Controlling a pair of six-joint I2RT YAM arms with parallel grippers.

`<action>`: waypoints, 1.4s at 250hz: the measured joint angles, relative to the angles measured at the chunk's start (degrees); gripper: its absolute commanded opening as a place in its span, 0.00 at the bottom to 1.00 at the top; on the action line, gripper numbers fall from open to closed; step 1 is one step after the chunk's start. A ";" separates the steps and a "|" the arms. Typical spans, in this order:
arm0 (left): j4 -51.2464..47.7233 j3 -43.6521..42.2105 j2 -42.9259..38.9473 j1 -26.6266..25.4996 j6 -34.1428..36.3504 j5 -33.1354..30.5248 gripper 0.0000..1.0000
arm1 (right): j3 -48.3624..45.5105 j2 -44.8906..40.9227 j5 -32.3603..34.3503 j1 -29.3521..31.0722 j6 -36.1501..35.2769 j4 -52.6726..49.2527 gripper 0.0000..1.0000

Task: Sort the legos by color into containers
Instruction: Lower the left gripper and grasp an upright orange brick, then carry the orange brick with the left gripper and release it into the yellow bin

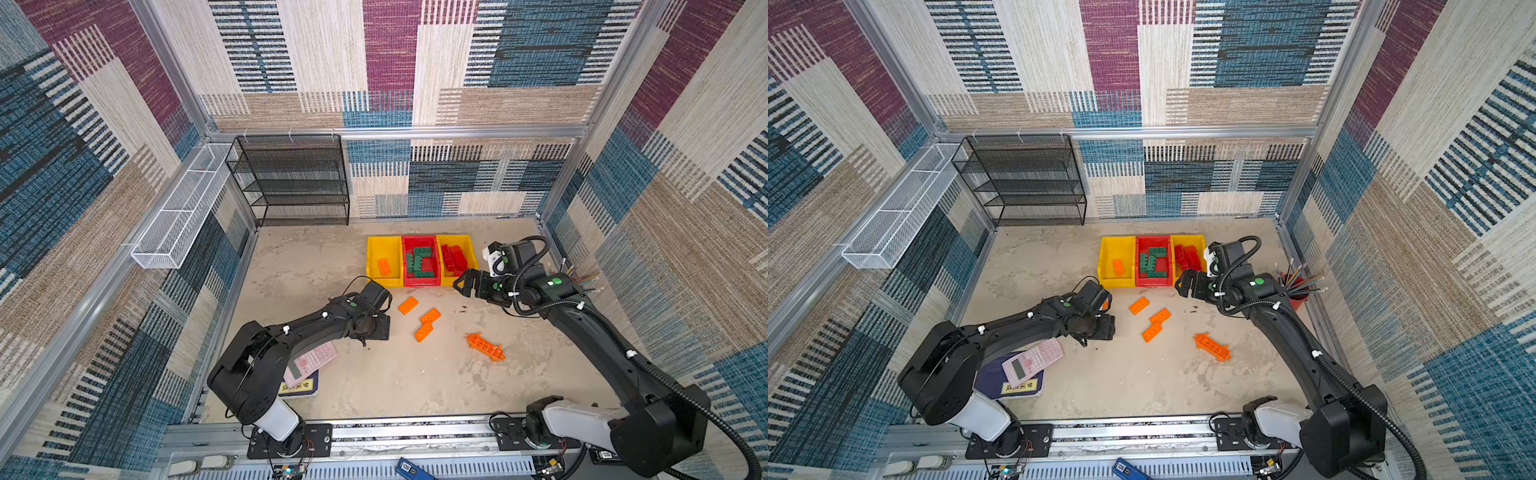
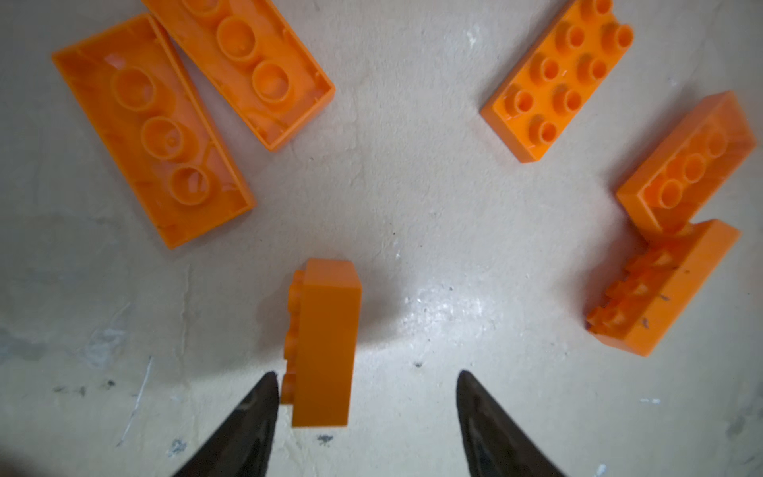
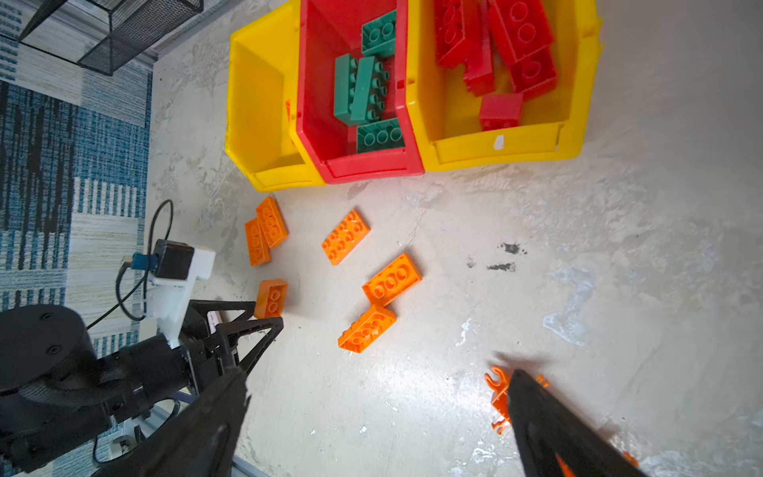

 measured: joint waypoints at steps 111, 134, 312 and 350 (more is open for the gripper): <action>-0.37 2.01 3.78 0.04 0.13 -1.14 0.45 | -3.74 -2.19 -2.34 3.54 4.17 2.73 1.00; -0.74 3.50 4.74 0.04 0.52 -1.38 0.45 | -3.80 -2.19 -2.32 3.63 4.31 3.06 1.00; -9.25 16.74 11.06 1.33 5.81 -2.91 0.19 | -1.14 -0.39 0.81 3.63 3.80 3.37 1.00; -12.24 26.08 11.39 5.33 6.67 -4.15 0.20 | -0.22 0.02 1.81 3.63 3.56 3.34 1.00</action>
